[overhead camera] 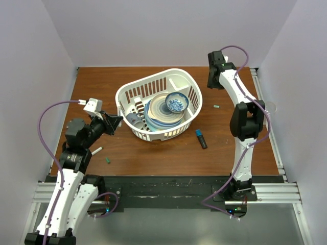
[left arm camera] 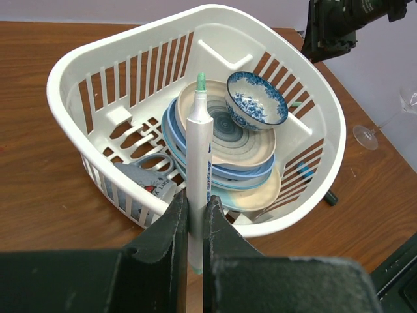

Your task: Insert the pens into the pen caps

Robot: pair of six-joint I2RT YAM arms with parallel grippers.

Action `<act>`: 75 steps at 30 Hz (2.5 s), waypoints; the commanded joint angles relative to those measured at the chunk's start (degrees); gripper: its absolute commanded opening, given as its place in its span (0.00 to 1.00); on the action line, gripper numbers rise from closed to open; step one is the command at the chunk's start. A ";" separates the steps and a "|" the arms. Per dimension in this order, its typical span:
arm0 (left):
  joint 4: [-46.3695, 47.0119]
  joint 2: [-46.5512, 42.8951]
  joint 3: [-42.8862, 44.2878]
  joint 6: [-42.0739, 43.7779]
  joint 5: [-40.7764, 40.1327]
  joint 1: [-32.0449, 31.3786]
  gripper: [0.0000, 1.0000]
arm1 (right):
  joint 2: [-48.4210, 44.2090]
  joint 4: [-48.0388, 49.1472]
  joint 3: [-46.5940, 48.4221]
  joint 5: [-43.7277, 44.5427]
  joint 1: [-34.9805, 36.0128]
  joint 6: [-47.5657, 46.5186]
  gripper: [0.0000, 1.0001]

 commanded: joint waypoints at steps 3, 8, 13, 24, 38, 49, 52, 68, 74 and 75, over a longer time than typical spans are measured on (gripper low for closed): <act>0.96 -0.38 1.02 1.34 -0.84 -0.18 0.00 | 0.48 1.77 -3.06 4.82 0.31 -0.66 0.38; 0.96 -0.38 1.02 1.51 -1.27 -0.18 0.00 | 2.59 2.83 -4.03 5.45 0.05 -1.80 0.34; 0.44 -0.47 1.19 1.69 -1.45 -0.27 0.00 | 4.09 3.62 -5.69 5.54 -0.31 -1.98 0.31; 0.35 -0.82 1.28 1.87 -1.54 -0.27 0.00 | 4.45 4.76 -10.00 5.80 -0.66 -2.24 0.29; 0.17 -1.44 1.28 1.78 -1.45 -0.27 0.00 | 3.39 3.71 -13.25 5.97 -0.75 -2.95 0.27; 0.35 -1.35 1.19 1.60 -1.28 -0.27 0.00 | -0.83 4.85 -18.44 5.27 -0.83 -2.77 0.31; 0.26 -1.35 1.19 1.60 -1.19 -0.27 0.00 | 0.40 4.50 -17.13 4.57 -0.75 -3.29 0.34; 0.35 -1.35 1.19 1.60 -1.45 -0.27 0.00 | 1.72 5.12 -15.63 -9.93 -5.23 -8.04 0.35; 0.35 -1.00 1.11 1.60 -1.45 -0.27 0.00 | 1.55 4.33 -15.98 -12.22 -5.49 -8.92 0.30; 0.43 -0.82 1.11 1.52 -1.37 -0.27 0.00 | 1.63 4.33 -15.98 -12.48 -5.49 -8.92 0.28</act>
